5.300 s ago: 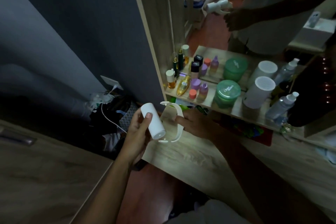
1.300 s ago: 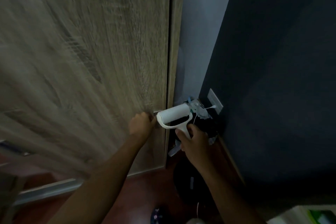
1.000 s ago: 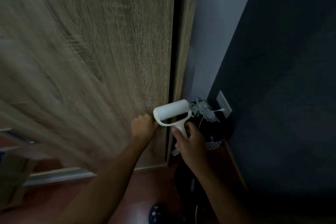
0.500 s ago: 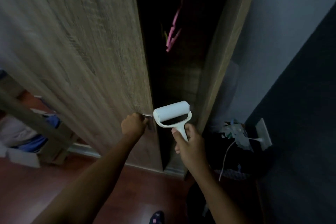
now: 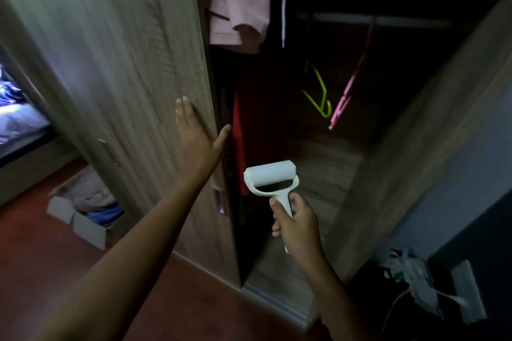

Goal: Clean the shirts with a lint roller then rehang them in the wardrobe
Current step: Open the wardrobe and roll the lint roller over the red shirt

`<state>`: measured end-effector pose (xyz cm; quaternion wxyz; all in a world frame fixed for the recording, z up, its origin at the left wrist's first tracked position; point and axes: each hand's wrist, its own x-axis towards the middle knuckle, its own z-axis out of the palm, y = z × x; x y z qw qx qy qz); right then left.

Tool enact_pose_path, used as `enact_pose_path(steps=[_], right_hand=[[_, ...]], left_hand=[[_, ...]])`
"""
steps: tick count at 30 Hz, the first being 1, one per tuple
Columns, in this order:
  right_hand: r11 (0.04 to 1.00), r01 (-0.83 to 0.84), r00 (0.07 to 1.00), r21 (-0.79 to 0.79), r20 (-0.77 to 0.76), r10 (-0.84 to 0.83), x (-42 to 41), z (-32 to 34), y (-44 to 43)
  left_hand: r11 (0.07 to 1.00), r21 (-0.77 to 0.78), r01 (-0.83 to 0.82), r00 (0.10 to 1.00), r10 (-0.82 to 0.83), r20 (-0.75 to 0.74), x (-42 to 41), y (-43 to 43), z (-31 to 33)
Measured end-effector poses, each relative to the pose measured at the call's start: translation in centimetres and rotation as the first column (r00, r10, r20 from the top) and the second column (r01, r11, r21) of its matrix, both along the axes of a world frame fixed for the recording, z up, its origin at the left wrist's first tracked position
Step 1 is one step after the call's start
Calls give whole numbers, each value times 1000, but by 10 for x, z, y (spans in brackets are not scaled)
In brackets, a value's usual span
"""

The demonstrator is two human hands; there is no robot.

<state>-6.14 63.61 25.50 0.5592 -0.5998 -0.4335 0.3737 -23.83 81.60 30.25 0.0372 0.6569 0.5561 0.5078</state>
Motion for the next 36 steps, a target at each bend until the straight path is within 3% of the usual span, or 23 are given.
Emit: enact_pose_path(steps=[24,36], right_hand=[[994,33,998,104,-58,-28,-82,33,133],[981,54,995,187,-94,-37,-71,33,160]], left_hand=[[1000,-28,-11,998,13,67,-110,121,-2],[998,-52,-37,999,36,-27,-133,140,-6]])
